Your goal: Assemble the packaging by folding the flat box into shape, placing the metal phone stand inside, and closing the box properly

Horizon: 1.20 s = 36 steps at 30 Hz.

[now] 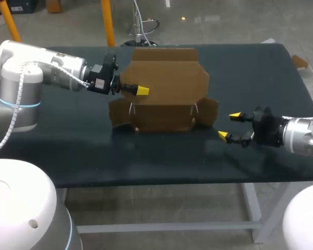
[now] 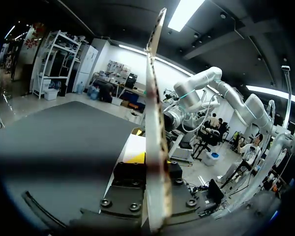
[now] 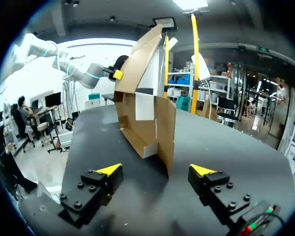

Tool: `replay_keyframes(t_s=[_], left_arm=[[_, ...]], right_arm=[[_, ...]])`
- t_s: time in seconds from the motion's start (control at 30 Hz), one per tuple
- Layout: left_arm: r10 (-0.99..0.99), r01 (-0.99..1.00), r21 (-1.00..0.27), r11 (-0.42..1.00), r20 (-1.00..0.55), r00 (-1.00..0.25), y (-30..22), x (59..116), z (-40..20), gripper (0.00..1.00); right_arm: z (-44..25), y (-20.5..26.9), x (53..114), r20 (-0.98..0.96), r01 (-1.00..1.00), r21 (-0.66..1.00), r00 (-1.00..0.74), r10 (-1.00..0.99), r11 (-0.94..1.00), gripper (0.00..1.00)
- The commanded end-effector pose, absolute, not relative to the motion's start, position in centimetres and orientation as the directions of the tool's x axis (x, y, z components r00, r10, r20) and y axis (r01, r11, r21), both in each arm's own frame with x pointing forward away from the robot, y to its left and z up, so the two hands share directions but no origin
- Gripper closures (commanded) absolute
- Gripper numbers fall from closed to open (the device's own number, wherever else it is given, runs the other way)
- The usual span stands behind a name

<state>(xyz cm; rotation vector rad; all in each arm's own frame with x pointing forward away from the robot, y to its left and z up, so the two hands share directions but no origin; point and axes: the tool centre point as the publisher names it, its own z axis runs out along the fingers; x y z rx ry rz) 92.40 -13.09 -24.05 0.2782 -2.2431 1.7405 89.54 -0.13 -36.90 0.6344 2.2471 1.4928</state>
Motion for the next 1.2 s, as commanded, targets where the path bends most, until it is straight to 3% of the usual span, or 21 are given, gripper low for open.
replay_keyframes(t_s=[0.03, 0.13, 0.3, 0.57, 0.8, 1.0, 1.2], left_arm=[[0.028, -0.324, -0.911, 0.255, 0.342, -0.939, -13.1, 92.5, -24.3, 1.0], [0.028, -0.324, -0.911, 0.255, 0.342, -0.939, -13.1, 92.5, -24.3, 1.0], [0.028, -0.324, -0.911, 0.255, 0.342, -0.939, -13.1, 92.5, -24.3, 1.0], [0.028, -0.324, -0.911, 0.255, 0.342, -0.939, -13.1, 92.5, -24.3, 1.0], [0.028, -0.324, -0.911, 0.255, 0.342, -0.939, -13.1, 92.5, -24.3, 1.0], [0.028, -0.324, -0.911, 0.255, 0.342, -0.939, -13.1, 92.5, -24.3, 1.0], [0.028, -0.324, -0.911, 0.255, 0.342, -0.939, -13.1, 92.5, -24.3, 1.0]], right_arm=[[-37.6, 0.6, 91.5, -0.043, 0.161, 0.933, -0.839, 0.543, 0.323, 0.08], [-37.6, 1.0, 92.4, -0.043, 0.158, 0.935, -0.839, 0.543, 0.318, 0.11], [-37.5, 1.6, 93.5, -0.038, 0.151, 0.941, -0.842, 0.538, 0.303, 0.26], [-37.7, 3.0, 94.8, -0.036, 0.142, 0.945, -0.851, 0.524, 0.296, 0.35], [-37.9, 3.6, 95.4, -0.032, 0.143, 0.946, -0.852, 0.523, 0.291, 0.6], [-38.0, 4.1, 95.3, -0.03, 0.142, 0.948, -0.852, 0.522, 0.286, 0.98], [-38.2, 4.4, 94.5, -0.029, 0.142, 0.95, -0.849, 0.528, 0.28, 1.0]])
